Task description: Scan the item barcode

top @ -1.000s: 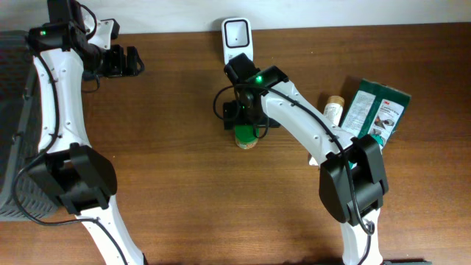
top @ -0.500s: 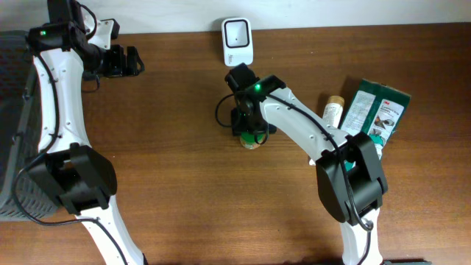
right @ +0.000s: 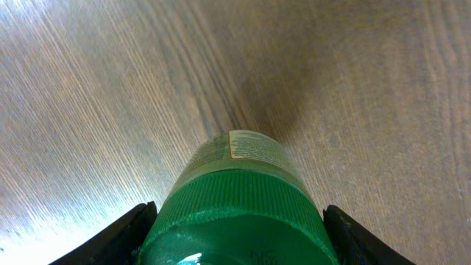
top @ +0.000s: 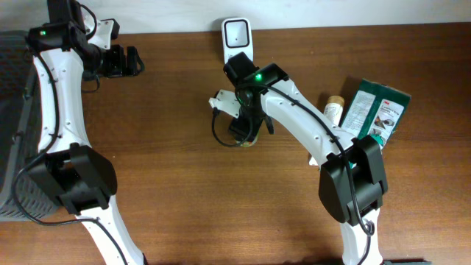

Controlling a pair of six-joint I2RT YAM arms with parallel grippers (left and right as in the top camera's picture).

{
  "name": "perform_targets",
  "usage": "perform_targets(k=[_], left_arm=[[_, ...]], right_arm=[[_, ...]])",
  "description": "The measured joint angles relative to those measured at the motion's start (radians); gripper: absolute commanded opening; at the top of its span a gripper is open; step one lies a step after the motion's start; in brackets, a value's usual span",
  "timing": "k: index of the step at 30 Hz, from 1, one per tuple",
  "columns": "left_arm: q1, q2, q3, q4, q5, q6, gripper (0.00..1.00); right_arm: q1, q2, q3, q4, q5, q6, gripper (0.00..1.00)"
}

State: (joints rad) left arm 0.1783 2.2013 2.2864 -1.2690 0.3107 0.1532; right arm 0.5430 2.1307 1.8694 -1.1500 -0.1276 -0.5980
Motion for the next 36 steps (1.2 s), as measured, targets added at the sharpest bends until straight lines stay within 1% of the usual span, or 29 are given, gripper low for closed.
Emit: perform_targets(k=[3,6,7,9,10,17,19,21,24,25,28,36], left_arm=[[0.0,0.0,0.0,0.0,0.0,0.0,0.99],[0.0,0.0,0.0,0.0,0.0,0.0,0.99],[0.0,0.0,0.0,0.0,0.0,0.0,0.99],[0.0,0.0,0.0,0.0,0.0,0.0,0.99],[0.0,0.0,0.0,0.0,0.0,0.0,0.99],[0.0,0.0,0.0,0.0,0.0,0.0,0.99],[0.0,0.0,0.0,0.0,0.0,0.0,0.99],[0.0,0.0,0.0,0.0,0.0,0.0,0.99],[0.0,0.0,0.0,0.0,0.0,0.0,0.99],[0.0,0.0,0.0,0.0,0.0,0.0,0.99],[0.0,0.0,0.0,0.0,0.0,0.0,0.99],[0.0,0.0,0.0,0.0,0.0,0.0,0.99]], right_arm=[[0.0,0.0,-0.035,0.005,-0.003,0.0,0.66],[0.0,0.0,-0.069,0.042,-0.006,0.084,0.66],[0.0,0.0,-0.085,0.064,-0.006,0.13,0.73],[0.0,0.0,-0.105,0.096,-0.007,0.206,0.95],[0.0,0.0,-0.111,0.106,-0.01,0.251,0.98],[0.0,0.0,-0.112,0.111,-0.013,0.437,0.98],[-0.001,0.0,-0.083,0.061,-0.013,0.475,0.99],[-0.004,0.0,-0.005,0.003,-0.014,0.492,0.98],[-0.006,-0.008,0.11,-0.048,-0.013,0.464,0.98],[-0.006,-0.01,0.116,-0.058,-0.013,0.448,0.98],[-0.006,-0.006,0.109,-0.098,-0.013,0.401,0.98],[-0.006,0.019,0.044,-0.077,0.017,0.324,0.98]])
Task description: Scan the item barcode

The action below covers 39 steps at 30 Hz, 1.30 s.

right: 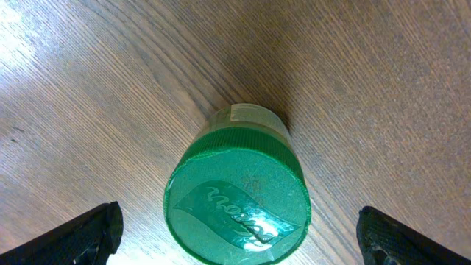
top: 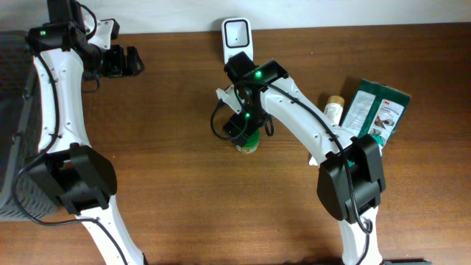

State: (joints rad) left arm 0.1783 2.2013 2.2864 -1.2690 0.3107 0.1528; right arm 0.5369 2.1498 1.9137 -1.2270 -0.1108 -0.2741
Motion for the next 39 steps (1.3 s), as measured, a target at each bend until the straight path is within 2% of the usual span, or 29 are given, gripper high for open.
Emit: perform_targets(k=[12,15,16,18,23,24,30,33,36,38,39], left_arm=[[0.0,0.0,0.0,0.0,0.0,0.0,0.99],[0.0,0.0,0.0,0.0,0.0,0.0,0.99],[0.0,0.0,0.0,0.0,0.0,0.0,0.99],[0.0,0.0,0.0,0.0,0.0,0.0,0.99],[0.0,0.0,0.0,0.0,0.0,0.0,0.99],[0.0,0.0,0.0,0.0,0.0,0.0,0.99],[0.0,0.0,0.0,0.0,0.0,0.0,0.99],[0.0,0.0,0.0,0.0,0.0,0.0,0.99],[0.0,0.0,0.0,0.0,0.0,0.0,0.99],[0.0,0.0,0.0,0.0,0.0,0.0,0.99],[0.0,0.0,0.0,-0.001,0.0,0.0,0.99]], right_arm=[[0.001,0.0,-0.095,0.098,0.005,-0.124,1.0],[0.001,0.0,-0.105,0.13,0.005,-0.129,0.95],[0.001,0.0,-0.113,0.145,0.005,-0.13,0.88],[0.001,0.001,-0.128,0.151,0.006,-0.128,0.81],[0.001,0.008,-0.138,0.178,0.008,-0.124,0.8],[0.001,0.008,-0.138,0.185,0.008,-0.117,0.77],[0.001,0.008,-0.138,0.186,0.008,-0.035,0.72],[0.001,0.01,-0.114,0.136,0.008,0.045,0.72],[0.001,0.011,-0.019,0.06,0.008,0.126,0.71],[0.001,0.011,0.016,0.03,0.008,0.159,0.73],[0.001,0.011,0.067,0.014,0.008,0.172,0.8]])
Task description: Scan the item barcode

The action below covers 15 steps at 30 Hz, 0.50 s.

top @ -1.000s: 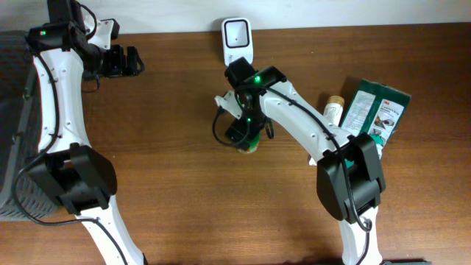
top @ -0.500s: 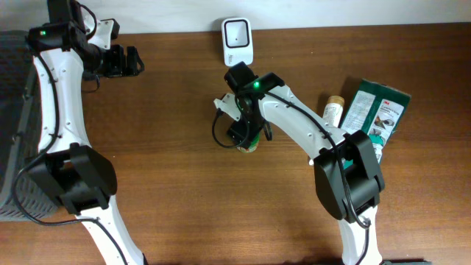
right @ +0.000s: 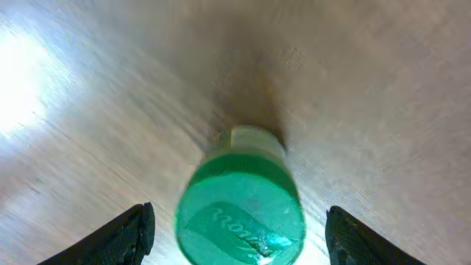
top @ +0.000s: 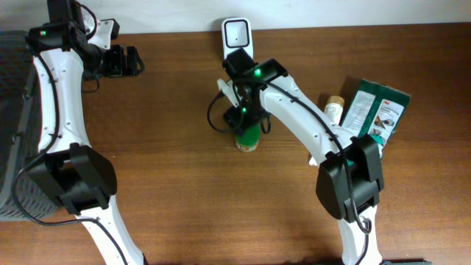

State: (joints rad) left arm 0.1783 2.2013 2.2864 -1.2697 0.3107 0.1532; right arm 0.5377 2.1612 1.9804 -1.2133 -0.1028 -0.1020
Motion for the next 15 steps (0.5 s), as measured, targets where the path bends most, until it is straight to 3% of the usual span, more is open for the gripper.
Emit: perform_targets(k=[3,5,15], left_arm=[[0.0,0.0,0.0,0.001,0.0,0.0,0.99],[0.0,0.0,0.0,0.001,0.0,0.0,0.99],[0.0,0.0,0.0,0.001,0.0,0.0,0.99]], right_arm=[[0.0,0.0,0.053,-0.036,0.0,0.027,0.84],[0.001,0.0,0.049,-0.038,0.002,0.026,0.98],[0.001,0.0,-0.087,0.023,0.058,0.024,0.98]])
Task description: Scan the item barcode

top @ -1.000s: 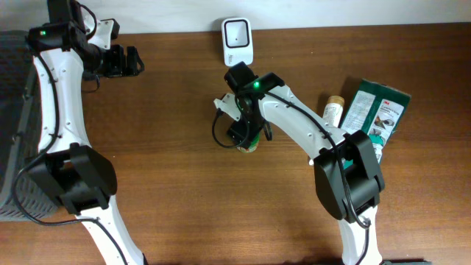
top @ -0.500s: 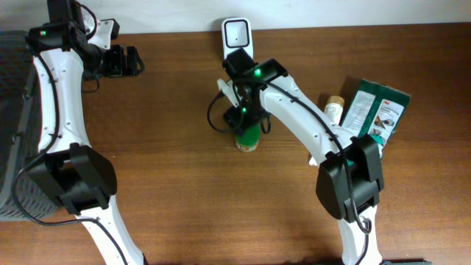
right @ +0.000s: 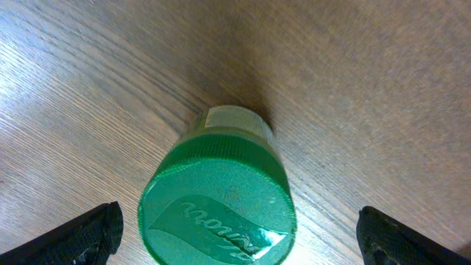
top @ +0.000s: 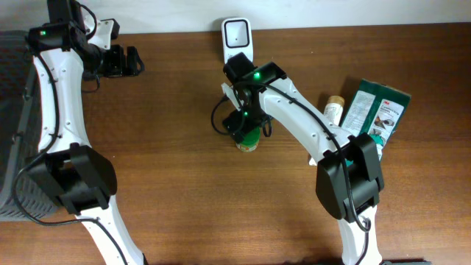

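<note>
A bottle with a green screw cap (right: 218,213) stands upright on the wooden table (right: 383,88), its pale label showing below the cap. My right gripper (right: 235,228) hangs straight above it, open. Its dark fingertips (right: 92,232) sit well clear of the cap on both sides. In the overhead view the right gripper (top: 243,124) covers most of the bottle (top: 248,140). The white scanner (top: 237,37) lies at the table's back edge, just behind it. My left gripper (top: 131,62) is far off at the back left, its jaws unclear.
At the right lie two green packs (top: 377,110) and a small bottle with a tan cap (top: 333,108). A grey basket (top: 11,125) stands at the left edge. A black cable loops beside the bottle.
My right gripper's fingers stand wider apart than before, and the cap looks a little larger and further left in the wrist view. The bottle has not moved. The left arm is unchanged.
First my right gripper was shut on the green cap, holding the bottle low over the table. Then the bottle stood on the table with the gripper open above it. After that the fingers were narrower and the view blurred, and now they are wide.
</note>
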Controlling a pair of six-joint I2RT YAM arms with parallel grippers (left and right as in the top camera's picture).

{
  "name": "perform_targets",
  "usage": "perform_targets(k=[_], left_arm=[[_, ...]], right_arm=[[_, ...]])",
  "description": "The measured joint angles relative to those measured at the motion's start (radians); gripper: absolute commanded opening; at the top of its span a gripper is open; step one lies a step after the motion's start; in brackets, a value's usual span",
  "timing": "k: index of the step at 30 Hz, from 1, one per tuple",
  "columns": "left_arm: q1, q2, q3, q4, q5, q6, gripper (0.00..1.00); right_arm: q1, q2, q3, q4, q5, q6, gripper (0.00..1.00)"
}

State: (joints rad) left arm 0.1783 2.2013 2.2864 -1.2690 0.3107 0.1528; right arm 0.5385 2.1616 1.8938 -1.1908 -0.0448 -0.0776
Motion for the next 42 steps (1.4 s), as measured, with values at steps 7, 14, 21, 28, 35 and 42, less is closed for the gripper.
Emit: perform_targets(k=[7,14,21,28,35,42], left_arm=[[0.0,0.0,0.0,0.0,0.0,0.0,0.99],[0.0,0.0,0.0,0.0,0.0,0.0,0.99],[0.0,0.0,0.0,0.0,0.0,0.0,0.99],[0.0,0.0,0.0,0.0,0.0,0.0,0.99],[0.0,0.0,0.0,0.0,0.0,0.0,0.99],[0.0,0.0,0.0,0.0,0.0,0.0,0.99]], right_arm=[[0.0,0.0,-0.059,0.052,-0.001,-0.001,0.95],[0.0,0.0,-0.129,0.108,-0.001,-0.001,0.83],[0.0,0.0,-0.129,0.129,-0.002,0.0,0.69],[0.0,0.004,-0.053,0.038,-0.027,0.001,0.61],[-0.029,0.005,0.216,-0.159,-0.327,-0.003,0.59],[-0.223,0.008,0.444,-0.246,-0.982,-0.069,0.59]])
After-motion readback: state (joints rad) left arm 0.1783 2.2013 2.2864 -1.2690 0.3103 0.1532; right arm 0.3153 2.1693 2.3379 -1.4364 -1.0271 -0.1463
